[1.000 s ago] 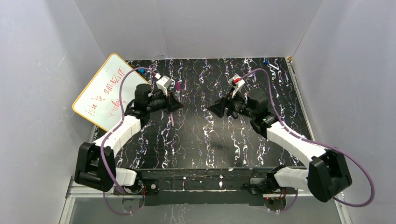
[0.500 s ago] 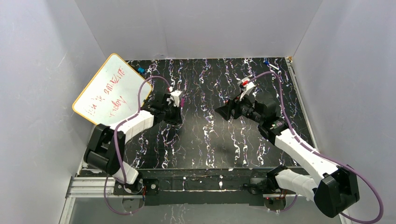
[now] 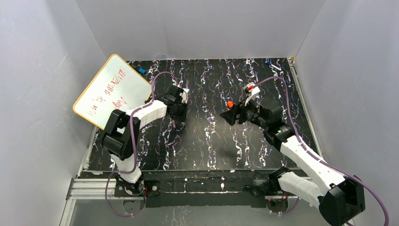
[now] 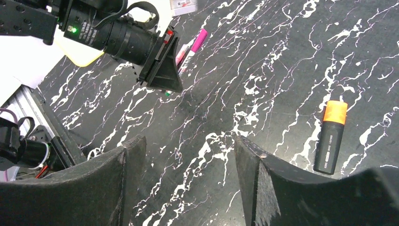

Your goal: Insert the pens into the pen caps

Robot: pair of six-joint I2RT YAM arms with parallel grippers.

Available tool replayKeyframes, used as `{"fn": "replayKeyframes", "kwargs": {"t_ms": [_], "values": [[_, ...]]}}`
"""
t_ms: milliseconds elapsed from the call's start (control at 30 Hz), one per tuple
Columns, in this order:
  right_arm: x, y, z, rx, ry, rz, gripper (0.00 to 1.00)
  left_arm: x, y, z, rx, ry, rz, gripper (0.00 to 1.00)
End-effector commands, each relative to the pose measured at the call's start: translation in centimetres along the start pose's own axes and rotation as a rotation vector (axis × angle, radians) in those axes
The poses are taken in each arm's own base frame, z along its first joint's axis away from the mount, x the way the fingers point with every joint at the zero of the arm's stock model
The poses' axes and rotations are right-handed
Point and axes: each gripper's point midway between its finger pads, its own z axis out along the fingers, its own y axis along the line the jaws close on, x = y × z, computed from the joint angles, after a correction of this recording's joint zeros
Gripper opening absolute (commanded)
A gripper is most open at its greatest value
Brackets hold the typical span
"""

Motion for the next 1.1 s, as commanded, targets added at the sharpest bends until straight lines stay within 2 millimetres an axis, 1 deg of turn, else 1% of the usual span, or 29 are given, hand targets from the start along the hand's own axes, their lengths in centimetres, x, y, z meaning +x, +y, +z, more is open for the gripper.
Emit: {"fn": "replayKeyframes", "kwargs": {"t_ms": [0, 33, 100, 233, 267, 300, 333, 367, 400, 600, 833, 867, 900, 933, 967, 1000, 1067], "values": [[-0.45, -0.16, -0.75, 0.016, -0.024, -0.027, 0.76, 0.41, 0.66, -0.18, -0.066, 0.061, -0.011, 0.09], [-0.45, -0.15, -0.83, 0.015, -0.024, -0.029, 0.77, 0.5, 0.62, -0.07, -0.065, 0.07, -0.005, 0.01], [-0.55, -0.14, -0.95, 0.016, -0.027, -0.033, 0.76, 0.49, 0.34, 0.03, -0.054, 0.077, 0.014, 0.0], [-0.55, -0.1, -1.02, 0.016, -0.029, -0.034, 0.77, 0.35, 0.43, 0.15, -0.067, 0.087, 0.017, 0.0], [-0.57, -0.08, -1.02, 0.014, -0.029, -0.035, 0.77, 0.35, 0.53, 0.19, -0.073, 0.091, 0.014, 0.07], [-0.57, -0.11, -0.99, 0.014, -0.028, -0.035, 0.77, 0.34, 0.63, 0.27, -0.08, 0.094, 0.012, 0.21], [-0.58, -0.07, -0.97, 0.012, -0.028, -0.033, 0.77, 0.42, 0.69, 0.33, -0.083, 0.099, 0.01, 0.26], [-0.57, -0.08, -0.95, 0.011, -0.028, -0.033, 0.77, 0.51, 0.62, 0.37, -0.077, 0.102, 0.014, 0.14], [-0.61, -0.04, -0.95, 0.009, -0.028, -0.033, 0.77, 0.54, 0.52, 0.37, -0.073, 0.104, 0.019, 0.0], [-0.55, 0.05, -0.88, 0.003, -0.024, -0.031, 0.77, 0.2, 0.74, 0.22, -0.087, 0.091, 0.027, 0.0], [-0.57, 0.09, -0.72, -0.003, -0.019, -0.029, 0.77, 0.51, 0.84, 0.61, -0.089, 0.106, 0.027, 0.0], [-0.57, 0.12, -0.7, -0.004, -0.018, -0.029, 0.77, 0.56, 0.92, 0.66, -0.093, 0.11, 0.025, 0.09], [-0.52, 0.1, -0.68, -0.004, -0.017, -0.028, 0.77, 0.62, 1.05, 0.7, -0.1, 0.113, 0.025, 0.21], [-0.49, 0.12, -0.67, -0.005, -0.016, -0.027, 0.76, 0.77, 1.15, 0.76, -0.104, 0.116, 0.024, 0.25], [-0.48, 0.11, -0.66, -0.006, -0.015, -0.027, 0.76, 0.79, 1.11, 0.77, -0.101, 0.118, 0.028, 0.16], [-0.49, 0.13, -0.67, -0.007, -0.015, -0.026, 0.77, 0.74, 1.07, 0.71, -0.098, 0.116, 0.032, 0.0], [-0.42, 0.14, -0.68, -0.007, -0.014, -0.026, 0.76, 0.72, 1.07, 0.69, -0.098, 0.112, 0.033, 0.0]]}}
